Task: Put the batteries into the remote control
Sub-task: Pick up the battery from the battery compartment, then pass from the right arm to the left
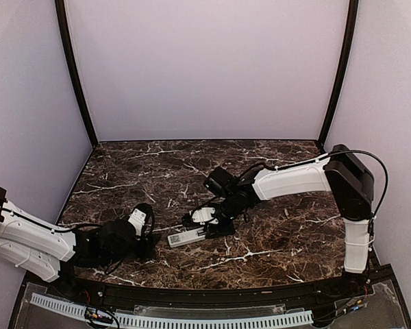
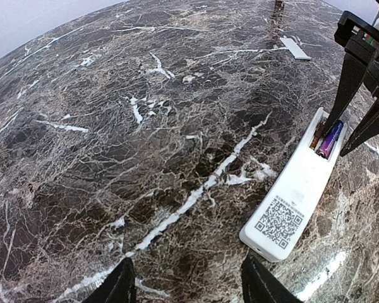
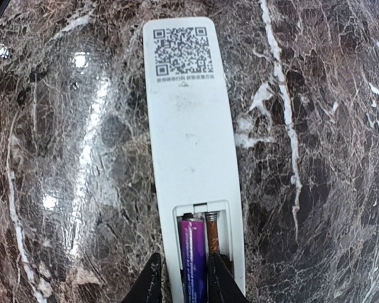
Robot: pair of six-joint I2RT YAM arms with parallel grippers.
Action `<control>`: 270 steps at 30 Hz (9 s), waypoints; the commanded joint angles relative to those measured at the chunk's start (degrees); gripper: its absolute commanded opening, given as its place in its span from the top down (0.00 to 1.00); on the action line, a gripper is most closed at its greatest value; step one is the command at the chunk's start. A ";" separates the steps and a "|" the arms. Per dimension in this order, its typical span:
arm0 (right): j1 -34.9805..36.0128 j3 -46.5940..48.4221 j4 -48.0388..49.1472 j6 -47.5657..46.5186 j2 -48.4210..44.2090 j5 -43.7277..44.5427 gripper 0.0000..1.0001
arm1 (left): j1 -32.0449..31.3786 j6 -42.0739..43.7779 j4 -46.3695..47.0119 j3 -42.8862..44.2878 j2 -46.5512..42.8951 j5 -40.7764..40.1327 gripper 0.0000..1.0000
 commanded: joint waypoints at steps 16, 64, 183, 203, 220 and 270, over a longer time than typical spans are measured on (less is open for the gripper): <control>-1.58 4.82 -6.81 1.68 0.48 1.03 0.78 | -0.15 1.07 1.69 -0.22 1.63 0.62 0.45; -0.44 7.33 -7.79 -3.77 3.33 1.29 0.73 | -0.15 1.56 2.53 -0.40 2.51 1.04 0.45; -0.54 15.31 -28.40 8.84 -12.22 -1.14 1.00 | -8.83 62.58 17.57 5.15 0.08 16.82 0.42; 3.46 8.82 -27.03 8.20 -22.82 -0.57 1.00 | -7.40 102.36 2.47 24.72 4.79 20.50 0.49; 4.68 9.66 -26.56 7.84 -21.05 -0.75 1.00 | -7.36 103.81 6.70 26.61 9.86 19.83 0.66; 4.65 -0.51 -5.37 11.69 -31.55 3.11 1.00 | -0.94 45.01 10.69 20.70 -2.22 38.83 0.54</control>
